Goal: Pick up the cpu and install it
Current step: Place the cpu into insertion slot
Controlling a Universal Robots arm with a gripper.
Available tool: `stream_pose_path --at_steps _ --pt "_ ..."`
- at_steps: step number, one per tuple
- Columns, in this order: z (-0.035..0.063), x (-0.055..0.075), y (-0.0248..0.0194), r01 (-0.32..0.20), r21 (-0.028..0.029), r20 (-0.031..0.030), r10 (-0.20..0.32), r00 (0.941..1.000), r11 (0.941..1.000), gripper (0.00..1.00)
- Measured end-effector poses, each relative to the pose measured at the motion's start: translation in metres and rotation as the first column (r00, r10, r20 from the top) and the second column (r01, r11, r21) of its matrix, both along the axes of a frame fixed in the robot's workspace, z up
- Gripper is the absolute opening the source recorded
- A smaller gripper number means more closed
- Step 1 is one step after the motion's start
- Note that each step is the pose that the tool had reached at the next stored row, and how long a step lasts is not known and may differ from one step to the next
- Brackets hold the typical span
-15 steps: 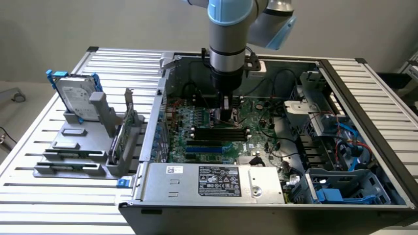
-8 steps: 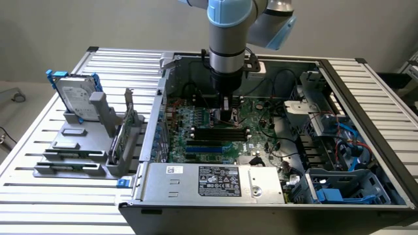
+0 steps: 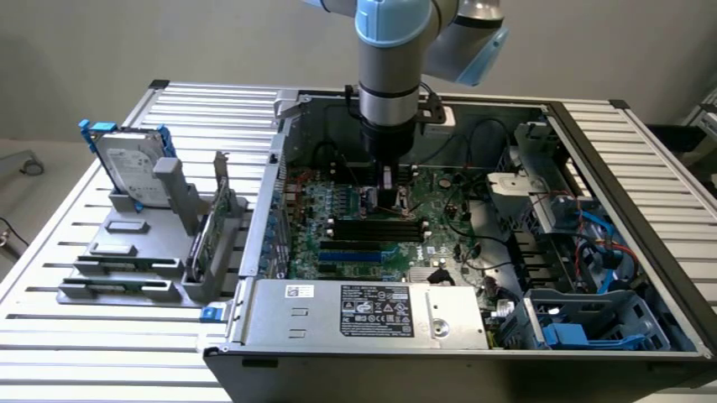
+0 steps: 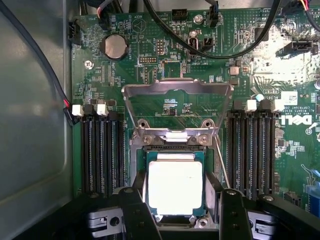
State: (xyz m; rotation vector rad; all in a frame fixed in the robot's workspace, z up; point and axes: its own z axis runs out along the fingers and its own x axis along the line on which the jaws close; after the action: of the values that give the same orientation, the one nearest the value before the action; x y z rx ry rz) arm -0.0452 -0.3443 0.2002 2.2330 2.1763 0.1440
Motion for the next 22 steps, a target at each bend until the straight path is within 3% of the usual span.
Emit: stream_pose_path --at_steps 4,9,22 --pt "-0.0010 0.0000 0.0019 0.001 -0.0078 0.0004 -0.001 1.0000 1.0000 0.55" --pt "-0.0016 -0.0001 0.0020 0.001 -0.0213 0.0004 -0.001 1.0000 0.9998 0.55" --pt "-0.0028 -0.0004 0.0059 0.001 -0.0374 0.0007 -0.001 1.0000 0.9993 0.55"
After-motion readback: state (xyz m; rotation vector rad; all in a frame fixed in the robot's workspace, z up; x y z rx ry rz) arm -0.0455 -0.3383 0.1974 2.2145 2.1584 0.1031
